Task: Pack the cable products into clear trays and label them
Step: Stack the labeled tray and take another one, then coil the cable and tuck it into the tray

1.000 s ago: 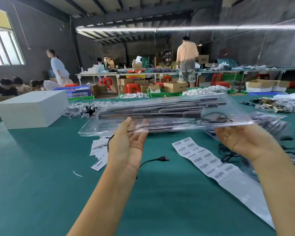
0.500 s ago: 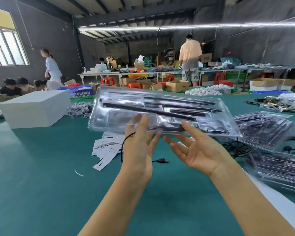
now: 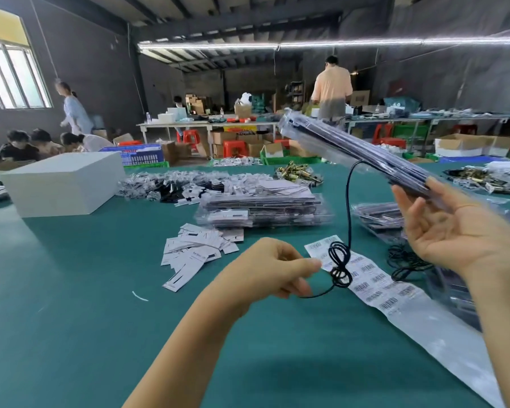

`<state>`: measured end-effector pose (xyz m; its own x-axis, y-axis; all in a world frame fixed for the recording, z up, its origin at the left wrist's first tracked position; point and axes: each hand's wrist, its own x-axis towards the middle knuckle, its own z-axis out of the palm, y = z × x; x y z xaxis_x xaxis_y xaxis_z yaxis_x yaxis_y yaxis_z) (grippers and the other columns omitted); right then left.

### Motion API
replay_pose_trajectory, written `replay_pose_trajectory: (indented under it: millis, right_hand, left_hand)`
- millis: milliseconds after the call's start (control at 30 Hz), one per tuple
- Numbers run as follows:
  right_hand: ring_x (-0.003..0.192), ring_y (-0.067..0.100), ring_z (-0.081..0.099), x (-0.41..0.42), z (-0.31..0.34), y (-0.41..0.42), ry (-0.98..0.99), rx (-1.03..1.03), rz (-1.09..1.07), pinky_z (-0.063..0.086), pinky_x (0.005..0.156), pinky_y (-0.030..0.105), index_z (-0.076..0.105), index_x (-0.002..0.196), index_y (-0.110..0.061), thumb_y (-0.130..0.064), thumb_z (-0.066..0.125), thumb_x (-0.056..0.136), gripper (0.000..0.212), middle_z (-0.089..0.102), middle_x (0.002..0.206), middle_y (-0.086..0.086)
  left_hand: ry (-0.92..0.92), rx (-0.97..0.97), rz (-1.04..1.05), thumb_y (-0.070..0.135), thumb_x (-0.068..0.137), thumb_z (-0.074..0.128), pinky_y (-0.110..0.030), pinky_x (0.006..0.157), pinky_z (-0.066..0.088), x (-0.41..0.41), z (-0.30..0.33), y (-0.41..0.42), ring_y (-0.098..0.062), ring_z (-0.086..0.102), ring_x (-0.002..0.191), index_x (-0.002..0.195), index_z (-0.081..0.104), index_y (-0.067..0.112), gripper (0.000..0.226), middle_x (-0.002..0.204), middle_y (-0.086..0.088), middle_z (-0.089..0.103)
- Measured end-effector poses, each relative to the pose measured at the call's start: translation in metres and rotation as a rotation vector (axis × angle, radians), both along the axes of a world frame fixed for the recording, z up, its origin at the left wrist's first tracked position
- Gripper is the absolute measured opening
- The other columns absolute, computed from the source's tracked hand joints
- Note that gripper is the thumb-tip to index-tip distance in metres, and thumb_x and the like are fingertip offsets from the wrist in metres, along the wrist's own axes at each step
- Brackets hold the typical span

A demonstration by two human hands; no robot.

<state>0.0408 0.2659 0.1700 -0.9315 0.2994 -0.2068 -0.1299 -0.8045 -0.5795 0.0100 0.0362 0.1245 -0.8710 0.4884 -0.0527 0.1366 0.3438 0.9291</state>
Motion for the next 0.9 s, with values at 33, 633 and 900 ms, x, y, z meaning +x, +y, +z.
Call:
replay_pose_trajectory:
  millis: [33,633,900]
  right_hand:
    - [0.077,0.018,0.073,0.001,0.001,0.001,-0.013,0.002,-0.015,0.052,0.052,0.012,0.061,0.091,-0.010,-0.020,0.069,0.082,0.016,0.074,0.096,0.011]
    - [0.076,0.014,0.073,0.006,0.007,-0.002,-0.012,0.106,0.015,0.044,0.043,0.011,0.059,0.093,-0.010,-0.021,0.068,0.079,0.019,0.074,0.090,0.006]
    - [0.069,0.020,0.073,-0.014,-0.010,-0.007,-0.072,0.219,-0.015,0.043,0.038,0.012,0.057,0.082,-0.012,-0.020,0.064,0.089,0.013,0.073,0.074,0.008]
  left_hand:
    - [0.051,-0.035,0.075,0.039,0.084,0.070,-0.031,0.075,0.056,-0.005,-0.004,-0.003,-0.009,0.067,0.069,0.093,0.061,0.014,0.027,0.072,0.001,0.072]
    - [0.211,0.253,0.240,0.014,0.099,0.049,-0.018,0.039,0.038,-0.040,-0.039,-0.011,-0.008,0.044,0.036,0.093,0.058,0.011,0.011,0.049,0.003,0.053]
    - [0.425,-0.317,0.306,0.031,0.093,0.059,-0.022,0.048,0.038,-0.030,0.027,-0.095,-0.003,0.040,0.039,0.076,0.070,0.019,0.023,0.057,0.005,0.064]
